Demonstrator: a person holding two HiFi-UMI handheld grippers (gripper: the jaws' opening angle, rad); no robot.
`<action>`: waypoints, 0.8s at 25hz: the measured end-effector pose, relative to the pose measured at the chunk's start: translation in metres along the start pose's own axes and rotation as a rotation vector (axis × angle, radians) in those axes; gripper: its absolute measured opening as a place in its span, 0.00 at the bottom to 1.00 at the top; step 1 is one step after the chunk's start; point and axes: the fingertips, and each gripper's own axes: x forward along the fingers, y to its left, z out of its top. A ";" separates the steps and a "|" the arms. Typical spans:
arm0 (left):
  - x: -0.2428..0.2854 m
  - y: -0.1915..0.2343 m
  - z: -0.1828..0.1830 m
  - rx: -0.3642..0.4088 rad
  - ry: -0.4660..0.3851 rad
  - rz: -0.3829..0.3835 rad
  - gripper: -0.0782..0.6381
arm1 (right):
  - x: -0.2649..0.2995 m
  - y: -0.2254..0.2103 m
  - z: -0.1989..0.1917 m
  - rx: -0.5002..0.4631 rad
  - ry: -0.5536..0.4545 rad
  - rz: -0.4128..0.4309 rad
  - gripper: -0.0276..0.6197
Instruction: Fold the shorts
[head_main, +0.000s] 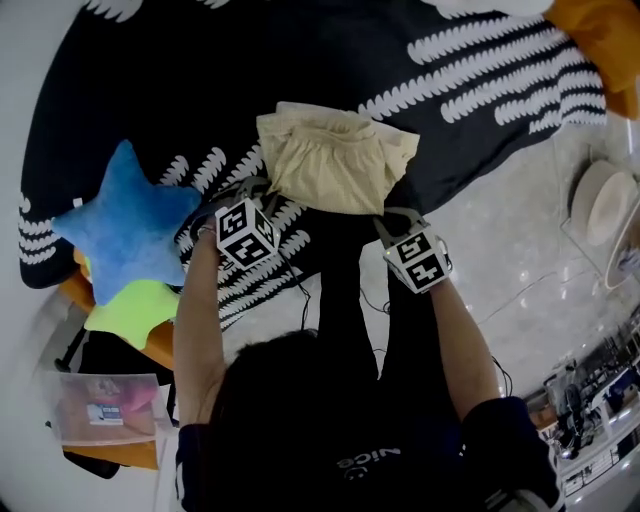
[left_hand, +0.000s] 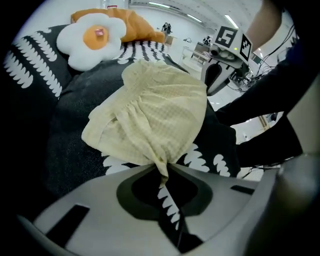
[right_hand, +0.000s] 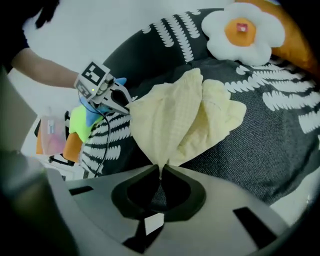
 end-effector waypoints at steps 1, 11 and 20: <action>-0.004 -0.004 -0.001 0.003 -0.005 -0.029 0.16 | -0.008 0.003 -0.004 -0.017 -0.008 0.019 0.08; -0.065 -0.037 0.028 -0.315 -0.199 -0.268 0.15 | -0.099 0.015 0.019 0.041 -0.124 0.245 0.08; -0.275 0.090 0.147 -0.305 -0.642 -0.082 0.15 | -0.275 -0.050 0.254 -0.365 -0.565 0.026 0.08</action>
